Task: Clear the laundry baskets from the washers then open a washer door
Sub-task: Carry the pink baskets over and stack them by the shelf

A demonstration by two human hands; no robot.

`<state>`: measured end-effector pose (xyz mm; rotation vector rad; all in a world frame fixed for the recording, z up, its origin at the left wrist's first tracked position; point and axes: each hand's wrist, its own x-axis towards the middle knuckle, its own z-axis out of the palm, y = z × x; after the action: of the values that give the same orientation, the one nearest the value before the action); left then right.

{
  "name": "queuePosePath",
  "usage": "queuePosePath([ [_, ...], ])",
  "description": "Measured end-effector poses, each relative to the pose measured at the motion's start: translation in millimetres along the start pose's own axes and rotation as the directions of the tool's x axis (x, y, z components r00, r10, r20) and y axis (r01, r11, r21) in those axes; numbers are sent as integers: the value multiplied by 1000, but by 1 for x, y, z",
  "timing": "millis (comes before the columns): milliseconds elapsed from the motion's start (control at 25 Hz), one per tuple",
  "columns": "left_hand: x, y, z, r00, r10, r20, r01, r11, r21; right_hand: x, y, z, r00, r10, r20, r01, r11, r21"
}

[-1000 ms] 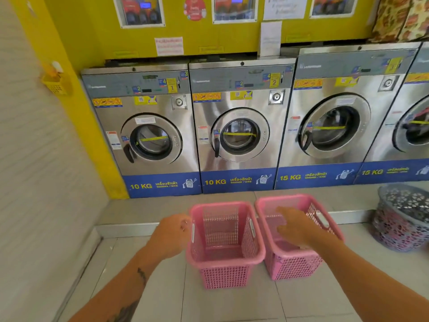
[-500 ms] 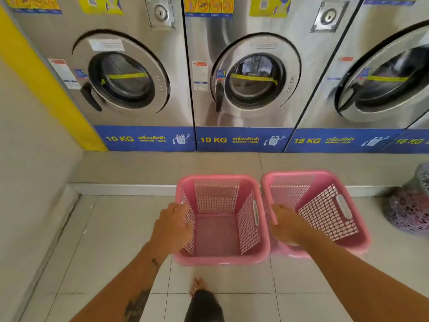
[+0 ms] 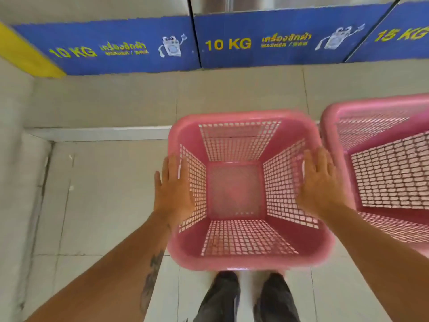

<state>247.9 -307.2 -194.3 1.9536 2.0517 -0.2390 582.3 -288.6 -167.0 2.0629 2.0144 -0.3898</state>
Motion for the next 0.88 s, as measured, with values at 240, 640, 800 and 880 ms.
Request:
queuePosePath([
  [240, 17, -14, 26, 997, 47, -61, -51, 996, -68, 14, 18, 24, 998, -43, -39, 36, 983, -180],
  [640, -40, -53, -90, 977, -117, -176, 43, 927, -373, 28, -27, -90, 964, -243, 107, 252, 964, -84],
  [800, -134, -59, -162, 936, -312, -166, 233, 897, -375, -11, -61, -174, 911, -398, 107, 406, 912, -65],
  [880, -184, -57, -193, 898, -400, -182, 316, 875, -366, -31, -74, -213, 864, -495, 90, 502, 859, -99],
])
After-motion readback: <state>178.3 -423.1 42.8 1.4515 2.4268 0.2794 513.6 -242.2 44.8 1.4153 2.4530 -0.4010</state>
